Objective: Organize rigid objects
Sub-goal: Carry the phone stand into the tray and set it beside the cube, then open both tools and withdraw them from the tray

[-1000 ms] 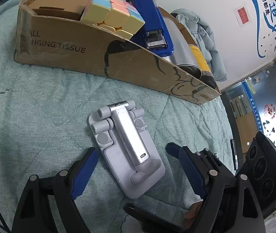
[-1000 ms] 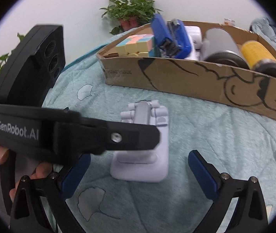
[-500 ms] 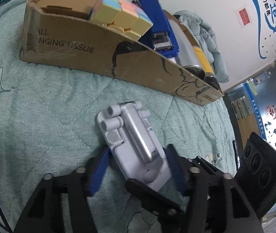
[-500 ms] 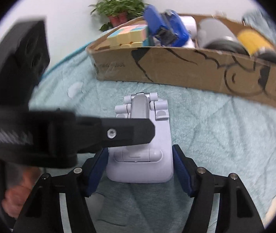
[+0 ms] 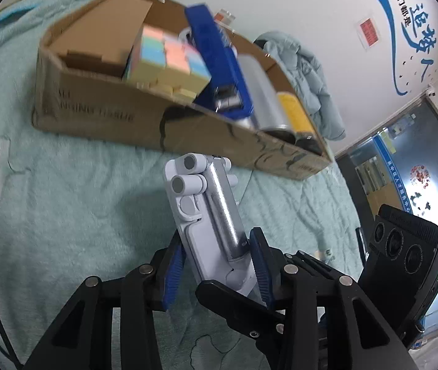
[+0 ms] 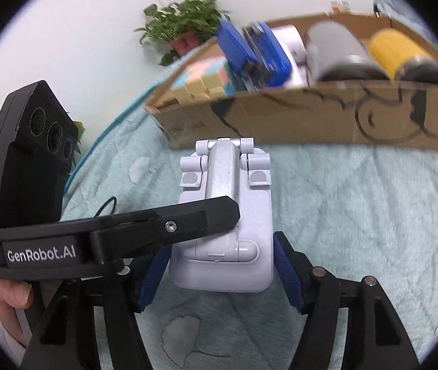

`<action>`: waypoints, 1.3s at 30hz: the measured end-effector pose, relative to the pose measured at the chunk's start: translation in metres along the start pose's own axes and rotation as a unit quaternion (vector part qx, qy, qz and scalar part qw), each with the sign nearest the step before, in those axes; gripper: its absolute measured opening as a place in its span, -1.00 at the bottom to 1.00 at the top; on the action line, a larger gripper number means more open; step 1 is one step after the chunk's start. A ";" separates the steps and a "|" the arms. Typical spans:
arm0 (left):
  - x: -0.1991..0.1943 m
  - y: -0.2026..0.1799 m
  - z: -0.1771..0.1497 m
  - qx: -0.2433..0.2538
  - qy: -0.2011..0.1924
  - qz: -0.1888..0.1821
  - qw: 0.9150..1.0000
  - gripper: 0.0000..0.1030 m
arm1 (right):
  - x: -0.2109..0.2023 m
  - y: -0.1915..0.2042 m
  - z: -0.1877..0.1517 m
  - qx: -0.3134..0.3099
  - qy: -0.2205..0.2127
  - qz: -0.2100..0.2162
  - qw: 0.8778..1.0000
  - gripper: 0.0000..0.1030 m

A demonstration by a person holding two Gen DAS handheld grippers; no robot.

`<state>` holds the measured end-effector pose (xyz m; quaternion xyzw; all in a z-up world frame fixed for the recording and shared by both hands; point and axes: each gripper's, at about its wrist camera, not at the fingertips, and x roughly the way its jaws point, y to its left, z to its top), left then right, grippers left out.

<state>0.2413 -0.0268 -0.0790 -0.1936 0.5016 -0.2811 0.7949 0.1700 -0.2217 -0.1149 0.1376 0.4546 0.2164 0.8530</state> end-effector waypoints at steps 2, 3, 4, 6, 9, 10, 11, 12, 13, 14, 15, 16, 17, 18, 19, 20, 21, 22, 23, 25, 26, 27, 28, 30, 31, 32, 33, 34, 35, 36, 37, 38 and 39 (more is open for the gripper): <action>-0.014 -0.004 0.010 0.008 -0.017 -0.002 1.000 -0.26 | -0.004 0.010 0.008 -0.010 -0.013 0.000 1.000 0.27; -0.020 -0.006 0.016 0.012 -0.025 -0.002 1.000 -0.27 | -0.006 0.014 0.012 -0.017 -0.021 0.001 1.000 0.27; -0.026 -0.006 0.021 0.015 -0.030 -0.001 0.999 -0.27 | -0.008 0.018 0.020 -0.027 -0.031 0.003 0.999 0.27; -0.037 -0.009 0.034 0.025 -0.043 0.003 0.999 -0.27 | -0.009 0.025 0.030 -0.037 -0.042 0.007 0.998 0.27; -0.055 -0.007 0.061 0.036 -0.060 0.004 0.998 -0.32 | -0.008 0.036 0.053 -0.051 -0.058 0.009 0.997 0.27; -0.059 -0.005 0.071 0.041 -0.066 0.007 0.997 -0.32 | -0.006 0.039 0.062 -0.052 -0.063 0.012 0.997 0.27; -0.063 -0.003 0.081 0.042 -0.070 0.012 0.997 -0.33 | -0.003 0.042 0.072 -0.054 -0.067 0.014 0.996 0.27; -0.066 -0.001 0.090 0.042 -0.074 0.016 0.996 -0.33 | 0.001 0.044 0.082 -0.055 -0.067 0.018 0.996 0.27; -0.069 0.003 0.101 0.041 -0.077 0.018 0.996 -0.33 | 0.007 0.046 0.090 -0.053 -0.067 0.021 0.996 0.27; -0.071 0.007 0.111 0.038 -0.080 0.016 0.996 -0.33 | 0.013 0.049 0.099 -0.051 -0.066 0.024 0.996 0.27; -0.074 0.012 0.122 0.035 -0.082 0.013 0.996 -0.33 | 0.017 0.053 0.108 -0.053 -0.066 0.022 0.996 0.27; -0.075 0.017 0.135 0.031 -0.083 0.009 0.996 -0.33 | 0.023 0.057 0.120 -0.059 -0.067 0.019 0.996 0.27; -0.076 0.022 0.147 0.027 -0.083 0.007 0.996 -0.33 | 0.027 0.060 0.129 -0.060 -0.067 0.018 0.996 0.27; -0.077 0.028 0.158 0.024 -0.082 0.004 0.996 -0.33 | 0.032 0.062 0.139 -0.060 -0.065 0.016 0.996 0.27; -0.076 0.035 0.172 0.019 -0.081 0.001 0.997 -0.33 | 0.036 0.063 0.146 -0.059 -0.062 0.015 0.996 0.27; -0.074 0.040 0.185 0.016 -0.078 -0.001 0.997 -0.33 | 0.041 0.062 0.156 -0.052 -0.059 0.018 0.997 0.27; -0.071 0.045 0.196 0.013 -0.078 0.000 0.997 -0.33 | 0.040 0.059 0.158 -0.047 -0.056 0.020 0.997 0.27; -0.068 0.053 0.208 0.007 -0.077 -0.001 0.997 -0.33 | 0.047 0.057 0.168 -0.040 -0.048 0.019 0.998 0.28; -0.063 0.059 0.217 0.008 -0.074 0.002 0.997 -0.31 | 0.051 0.053 0.173 -0.035 -0.042 0.018 0.998 0.28; -0.050 0.064 0.229 0.010 -0.061 0.012 0.998 -0.30 | 0.066 0.049 0.186 -0.024 -0.025 0.011 0.999 0.29; -0.043 0.067 0.231 0.007 -0.054 0.018 0.998 -0.25 | 0.072 0.047 0.190 -0.022 -0.014 0.005 1.000 0.32; -0.037 0.070 0.232 0.002 -0.047 0.026 0.999 -0.24 | 0.077 0.045 0.193 -0.021 -0.007 0.002 1.000 0.32; -0.034 0.074 0.234 -0.003 -0.042 0.037 0.998 -0.21 | 0.078 0.046 0.194 -0.021 -0.004 0.002 1.000 0.33; -0.034 0.074 0.228 -0.012 -0.046 0.057 0.997 0.26 | 0.069 0.050 0.188 -0.036 -0.015 -0.013 0.999 0.43; -0.038 0.069 0.222 -0.006 -0.058 0.074 0.996 0.37 | 0.060 0.051 0.183 -0.044 -0.026 -0.024 0.998 0.61; -0.041 0.065 0.214 0.003 -0.071 0.090 0.993 0.44 | 0.054 0.053 0.181 -0.047 -0.036 -0.029 0.998 0.63; -0.048 0.056 0.207 0.020 -0.090 0.112 0.989 0.46 | 0.042 0.053 0.174 -0.051 -0.050 -0.034 0.997 0.64; -0.056 0.044 0.196 0.043 -0.111 0.138 0.983 0.50 | 0.026 0.052 0.164 -0.056 -0.067 -0.042 0.995 0.64; -0.062 0.033 0.185 0.061 -0.129 0.157 0.977 0.66 | 0.014 0.050 0.157 -0.059 -0.085 -0.053 0.993 0.65; -0.067 0.020 0.172 0.083 -0.148 0.181 0.969 0.85 | 0.005 0.049 0.151 -0.062 -0.100 -0.064 0.991 0.66; -0.072 0.004 0.156 0.108 -0.173 0.208 0.957 0.95 | -0.012 0.045 0.137 -0.069 -0.132 -0.093 0.984 0.67; -0.075 -0.011 0.139 0.132 -0.203 0.236 0.941 0.99 | -0.019 0.042 0.129 -0.070 -0.146 -0.113 0.980 0.71; -0.075 -0.022 0.128 0.147 -0.220 0.252 0.931 0.99 | -0.027 0.037 0.118 -0.069 -0.161 -0.136 0.975 0.74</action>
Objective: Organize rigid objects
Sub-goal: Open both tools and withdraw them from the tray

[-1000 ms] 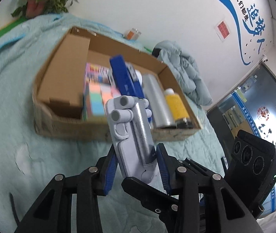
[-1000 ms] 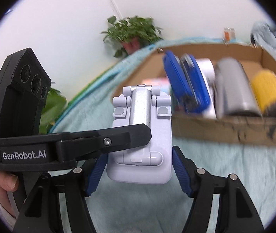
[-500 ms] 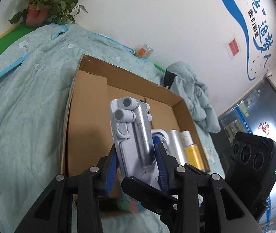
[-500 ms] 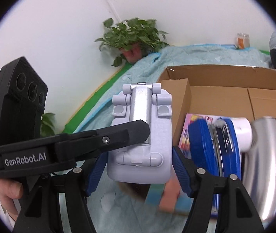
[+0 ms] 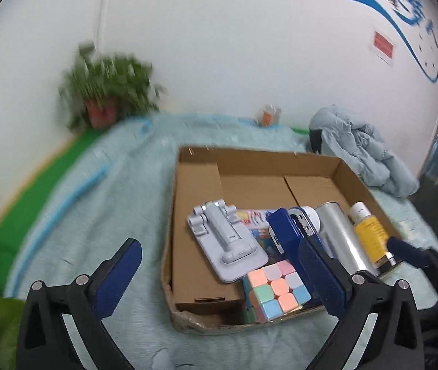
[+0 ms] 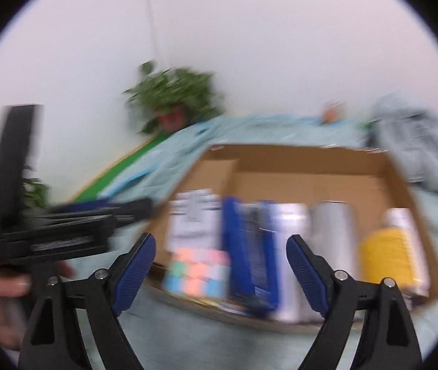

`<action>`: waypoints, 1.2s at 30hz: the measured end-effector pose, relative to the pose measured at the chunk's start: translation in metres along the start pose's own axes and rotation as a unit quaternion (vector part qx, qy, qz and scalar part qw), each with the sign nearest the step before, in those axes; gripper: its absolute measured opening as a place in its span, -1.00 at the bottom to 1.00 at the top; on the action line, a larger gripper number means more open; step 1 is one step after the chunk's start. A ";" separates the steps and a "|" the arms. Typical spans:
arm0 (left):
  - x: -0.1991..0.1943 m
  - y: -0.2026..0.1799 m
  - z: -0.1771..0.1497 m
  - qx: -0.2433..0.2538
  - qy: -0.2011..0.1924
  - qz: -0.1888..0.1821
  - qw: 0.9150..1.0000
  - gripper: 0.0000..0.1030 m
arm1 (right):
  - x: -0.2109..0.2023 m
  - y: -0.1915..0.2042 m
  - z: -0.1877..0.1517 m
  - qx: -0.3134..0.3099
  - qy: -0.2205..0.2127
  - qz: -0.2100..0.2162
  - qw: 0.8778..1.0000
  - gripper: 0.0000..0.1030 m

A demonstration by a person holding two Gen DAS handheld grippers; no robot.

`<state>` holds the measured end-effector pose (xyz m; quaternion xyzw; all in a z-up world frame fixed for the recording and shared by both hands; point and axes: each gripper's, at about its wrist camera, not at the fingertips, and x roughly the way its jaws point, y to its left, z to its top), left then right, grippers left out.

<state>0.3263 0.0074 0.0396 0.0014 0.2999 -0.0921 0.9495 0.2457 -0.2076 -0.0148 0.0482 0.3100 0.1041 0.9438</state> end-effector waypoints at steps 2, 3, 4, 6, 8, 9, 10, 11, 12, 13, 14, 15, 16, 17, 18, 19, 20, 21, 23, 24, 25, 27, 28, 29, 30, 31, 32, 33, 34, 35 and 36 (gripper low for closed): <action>-0.017 -0.026 -0.017 0.028 -0.027 0.030 0.999 0.99 | -0.016 -0.016 -0.021 0.004 -0.008 -0.031 0.999 0.81; -0.022 -0.037 -0.027 0.031 -0.032 0.037 0.998 0.99 | -0.020 -0.023 -0.031 0.003 -0.006 -0.049 0.999 0.81; -0.024 -0.046 -0.038 0.024 -0.032 0.041 0.998 0.99 | -0.021 -0.028 -0.038 0.001 -0.003 -0.067 0.998 0.81; -0.025 -0.064 -0.058 0.006 -0.028 0.036 0.999 0.99 | -0.019 -0.040 -0.052 0.001 0.015 -0.095 0.995 0.81; -0.025 -0.078 -0.073 -0.004 -0.027 0.041 0.999 0.99 | -0.020 -0.057 -0.063 0.018 0.036 -0.104 0.994 0.81; -0.026 -0.085 -0.080 -0.008 -0.025 0.043 0.999 0.99 | -0.022 -0.061 -0.066 0.022 0.038 -0.106 0.993 0.81; -0.026 -0.090 -0.085 -0.011 -0.023 0.041 0.999 0.99 | -0.026 -0.067 -0.070 0.022 0.039 -0.114 0.993 0.81; -0.025 -0.096 -0.089 -0.013 -0.021 0.037 0.999 0.99 | -0.031 -0.070 -0.071 0.019 0.038 -0.119 0.992 0.81; -0.024 -0.101 -0.092 -0.014 -0.017 0.032 0.999 0.99 | -0.035 -0.072 -0.073 0.017 0.038 -0.121 0.992 0.81; -0.023 -0.107 -0.093 -0.012 -0.013 0.029 0.999 0.99 | -0.036 -0.074 -0.073 0.015 0.039 -0.120 0.992 0.81; -0.021 -0.111 -0.094 -0.007 -0.012 0.030 0.999 0.99 | -0.038 -0.076 -0.073 0.014 0.040 -0.121 0.992 0.81; -0.022 -0.115 -0.094 -0.004 -0.014 0.032 0.999 0.99 | -0.041 -0.077 -0.073 0.012 0.040 -0.123 0.991 0.81; -0.025 -0.118 -0.093 -0.006 -0.018 0.035 0.999 0.99 | -0.043 -0.079 -0.073 0.011 0.037 -0.126 0.991 0.81; -0.027 -0.119 -0.093 -0.008 -0.020 0.034 0.999 0.99 | -0.046 -0.082 -0.073 0.012 0.034 -0.127 0.991 0.81; -0.029 -0.122 -0.094 -0.013 -0.021 0.031 0.999 0.99 | -0.049 -0.083 -0.074 0.013 0.031 -0.128 0.991 0.81; -0.030 -0.119 -0.092 -0.014 -0.021 0.030 0.999 0.99 | -0.051 -0.084 -0.073 0.014 0.028 -0.127 0.991 0.81; -0.030 -0.122 -0.093 -0.012 -0.020 0.032 0.999 0.99 | -0.052 -0.085 -0.074 0.013 0.027 -0.126 0.992 0.81; -0.031 -0.119 -0.091 -0.010 -0.020 0.035 0.999 0.99 | -0.052 -0.085 -0.074 0.011 0.026 -0.125 0.992 0.81; -0.033 -0.121 -0.092 -0.008 -0.022 0.041 0.999 0.99 | -0.054 -0.085 -0.074 0.010 0.025 -0.122 0.992 0.81; -0.034 -0.120 -0.091 -0.008 -0.023 0.040 0.999 0.99 | -0.053 -0.085 -0.075 0.010 0.026 -0.121 0.992 0.81; -0.035 -0.122 -0.092 -0.008 -0.023 0.036 0.999 0.99 | -0.053 -0.085 -0.075 0.009 0.027 -0.121 0.992 0.81; -0.038 -0.120 -0.090 -0.008 -0.025 0.030 0.999 0.99 | -0.053 -0.084 -0.075 0.008 0.028 -0.120 0.992 0.81; -0.038 -0.121 -0.090 -0.005 -0.026 0.029 0.999 0.99 | -0.053 -0.084 -0.075 0.006 0.028 -0.120 0.992 0.81; -0.039 -0.121 -0.090 -0.003 -0.026 0.029 0.999 0.99 | -0.053 -0.083 -0.075 0.004 0.028 -0.121 0.992 0.81; -0.038 -0.122 -0.090 0.000 -0.025 0.030 0.999 0.99 | -0.053 -0.083 -0.075 0.003 0.028 -0.122 0.992 0.81; -0.037 -0.122 -0.091 0.001 -0.024 0.030 0.999 0.99 | -0.054 -0.083 -0.074 0.002 0.028 -0.123 0.992 0.81; -0.036 -0.122 -0.090 0.002 -0.022 0.030 0.999 0.99 | -0.054 -0.083 -0.074 0.002 0.028 -0.124 0.992 0.81; -0.035 -0.122 -0.091 0.002 -0.020 0.031 0.999 0.99 | -0.054 -0.083 -0.074 0.001 0.028 -0.125 0.992 0.81; -0.033 -0.121 -0.091 0.002 -0.019 0.032 0.999 0.99 | -0.053 -0.082 -0.073 0.001 0.028 -0.125 0.992 0.81; -0.033 -0.121 -0.091 0.002 -0.018 0.033 0.999 0.99 | -0.053 -0.082 -0.073 0.001 0.028 -0.125 0.992 0.81; -0.032 -0.121 -0.091 0.003 -0.018 0.034 0.999 0.99 | -0.052 -0.081 -0.074 0.002 0.029 -0.124 0.992 0.81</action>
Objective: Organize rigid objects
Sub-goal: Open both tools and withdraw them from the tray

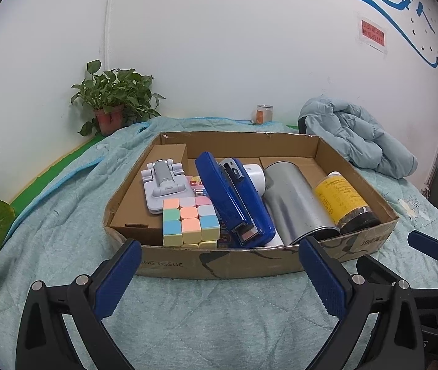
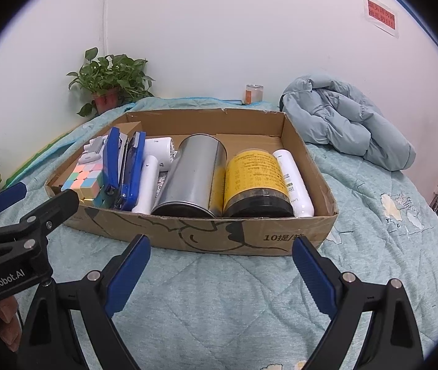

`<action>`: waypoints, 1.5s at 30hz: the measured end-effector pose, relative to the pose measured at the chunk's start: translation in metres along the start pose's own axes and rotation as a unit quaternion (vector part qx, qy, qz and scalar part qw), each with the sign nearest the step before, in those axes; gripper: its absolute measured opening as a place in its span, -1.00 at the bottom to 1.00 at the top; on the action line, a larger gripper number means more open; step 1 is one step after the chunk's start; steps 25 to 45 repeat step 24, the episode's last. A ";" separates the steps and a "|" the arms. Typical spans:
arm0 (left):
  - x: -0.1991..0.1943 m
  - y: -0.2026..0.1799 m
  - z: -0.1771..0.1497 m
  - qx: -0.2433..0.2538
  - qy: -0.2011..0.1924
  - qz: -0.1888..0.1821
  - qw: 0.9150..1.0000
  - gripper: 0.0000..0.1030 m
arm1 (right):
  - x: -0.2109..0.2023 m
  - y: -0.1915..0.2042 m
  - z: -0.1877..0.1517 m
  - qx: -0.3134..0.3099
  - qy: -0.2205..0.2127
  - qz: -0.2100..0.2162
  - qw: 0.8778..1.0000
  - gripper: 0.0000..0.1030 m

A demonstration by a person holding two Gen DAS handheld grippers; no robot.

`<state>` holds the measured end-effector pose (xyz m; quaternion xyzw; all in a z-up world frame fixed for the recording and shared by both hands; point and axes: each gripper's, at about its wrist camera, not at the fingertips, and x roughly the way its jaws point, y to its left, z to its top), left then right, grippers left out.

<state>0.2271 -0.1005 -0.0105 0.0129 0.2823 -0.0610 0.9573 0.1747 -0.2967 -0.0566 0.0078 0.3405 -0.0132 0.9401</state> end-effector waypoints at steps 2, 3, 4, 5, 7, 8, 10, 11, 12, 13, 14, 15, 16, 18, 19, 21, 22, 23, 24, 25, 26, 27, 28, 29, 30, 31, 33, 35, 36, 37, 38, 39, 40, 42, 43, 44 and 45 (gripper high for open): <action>0.001 0.002 0.000 0.001 -0.001 0.000 1.000 0.99 | 0.001 0.001 0.000 -0.002 0.001 0.002 1.000 0.81; 0.001 0.002 0.000 0.000 0.000 0.002 1.000 0.99 | 0.001 0.002 -0.001 -0.003 0.001 0.003 1.000 0.81; 0.002 0.003 0.000 -0.001 0.000 0.002 1.000 0.99 | 0.002 0.003 -0.001 -0.004 0.002 0.003 1.000 0.81; 0.004 0.004 0.000 -0.002 0.003 0.000 1.000 0.99 | 0.002 0.003 -0.001 -0.005 0.002 0.003 1.000 0.82; 0.006 0.004 0.001 -0.002 0.007 -0.005 1.000 0.99 | 0.003 0.003 -0.002 -0.005 0.004 0.003 1.000 0.81; 0.006 0.003 0.001 -0.001 0.008 -0.005 1.000 0.99 | 0.004 0.002 -0.002 -0.006 0.005 0.003 1.000 0.81; 0.008 0.002 0.000 0.001 0.011 -0.002 1.000 0.99 | 0.004 0.001 -0.002 -0.005 0.005 0.001 1.000 0.81; 0.009 0.002 0.001 0.002 0.012 -0.001 1.000 0.99 | 0.004 0.001 -0.002 -0.005 0.004 -0.001 1.000 0.81; 0.010 0.002 0.001 0.001 0.013 -0.002 1.000 0.99 | 0.004 0.000 -0.001 -0.006 0.004 -0.002 1.000 0.82; 0.011 0.002 0.001 0.001 0.014 -0.002 1.000 0.99 | 0.004 0.000 -0.001 -0.004 0.004 -0.002 1.000 0.82; 0.012 0.001 0.001 0.001 0.015 -0.003 1.000 0.99 | 0.005 -0.001 -0.001 -0.003 0.005 -0.002 1.000 0.82; 0.013 0.001 0.001 0.002 0.015 -0.003 1.000 0.99 | 0.005 -0.001 -0.001 -0.003 0.005 -0.002 1.000 0.82; 0.014 0.001 0.001 0.004 0.015 -0.001 1.000 0.99 | 0.006 -0.001 -0.001 -0.003 0.005 -0.001 1.000 0.81; 0.015 0.000 0.001 0.007 0.017 -0.002 1.000 0.99 | 0.007 -0.002 -0.001 -0.004 0.006 0.000 1.000 0.82; 0.016 0.000 0.001 0.007 0.019 -0.002 1.000 0.99 | 0.008 -0.002 -0.001 -0.004 0.007 0.002 1.000 0.82; 0.015 0.000 0.000 0.009 0.014 0.001 1.000 0.99 | 0.009 -0.003 -0.001 -0.003 0.008 0.003 1.000 0.82; 0.015 0.000 0.000 0.010 0.012 0.002 1.000 0.99 | 0.009 -0.004 -0.002 -0.004 0.009 0.003 1.000 0.82; 0.016 0.000 0.000 0.009 0.014 0.001 1.000 0.99 | 0.010 -0.004 -0.001 -0.006 0.009 0.001 1.000 0.82; 0.018 0.001 0.000 0.006 0.018 -0.003 1.000 0.99 | 0.010 -0.005 -0.001 -0.007 0.009 0.000 1.000 0.81; 0.018 0.001 0.000 0.006 0.018 -0.003 1.000 0.99 | 0.010 -0.005 -0.001 -0.007 0.009 0.000 1.000 0.81; 0.018 0.001 0.000 0.006 0.018 -0.003 1.000 0.99 | 0.010 -0.005 -0.001 -0.007 0.009 0.000 1.000 0.81; 0.018 0.001 0.000 0.006 0.018 -0.003 1.000 0.99 | 0.010 -0.005 -0.001 -0.007 0.009 0.000 1.000 0.81; 0.018 0.001 0.000 0.006 0.018 -0.003 1.000 0.99 | 0.010 -0.005 -0.001 -0.007 0.009 0.000 1.000 0.81; 0.018 0.001 0.000 0.006 0.018 -0.003 1.000 0.99 | 0.010 -0.005 -0.001 -0.007 0.009 0.000 1.000 0.81; 0.018 0.001 0.000 0.006 0.018 -0.003 1.000 0.99 | 0.010 -0.005 -0.001 -0.007 0.009 0.000 1.000 0.81; 0.018 0.001 0.000 0.006 0.018 -0.003 1.000 0.99 | 0.010 -0.005 -0.001 -0.007 0.009 0.000 1.000 0.81; 0.018 0.001 0.000 0.006 0.018 -0.003 1.000 0.99 | 0.010 -0.005 -0.001 -0.007 0.009 0.000 1.000 0.81; 0.018 0.001 0.000 0.006 0.018 -0.003 1.000 0.99 | 0.010 -0.005 -0.001 -0.007 0.009 0.000 1.000 0.81; 0.018 0.001 0.000 0.006 0.018 -0.003 1.000 0.99 | 0.010 -0.005 -0.001 -0.007 0.009 0.000 1.000 0.81; 0.018 0.001 0.000 0.006 0.018 -0.003 1.000 0.99 | 0.010 -0.005 -0.001 -0.007 0.009 0.000 1.000 0.81; 0.018 0.001 0.000 0.006 0.018 -0.003 1.000 0.99 | 0.010 -0.005 -0.001 -0.007 0.009 0.000 1.000 0.81; 0.018 0.001 0.000 0.006 0.018 -0.003 1.000 0.99 | 0.010 -0.005 -0.001 -0.007 0.009 0.000 1.000 0.81; 0.018 0.001 0.000 0.006 0.018 -0.003 1.000 0.99 | 0.010 -0.005 -0.001 -0.007 0.009 0.000 1.000 0.81; 0.018 0.001 0.000 0.006 0.018 -0.003 1.000 0.99 | 0.010 -0.005 -0.001 -0.007 0.009 0.000 1.000 0.81; 0.018 0.001 0.000 0.006 0.018 -0.003 1.000 0.99 | 0.010 -0.005 -0.001 -0.007 0.009 0.000 1.000 0.81; 0.018 0.001 0.000 0.006 0.018 -0.003 1.000 0.99 | 0.010 -0.005 -0.001 -0.007 0.009 0.000 1.000 0.81; 0.018 0.001 0.000 0.006 0.018 -0.003 1.000 0.99 | 0.010 -0.005 -0.001 -0.007 0.009 0.000 1.000 0.81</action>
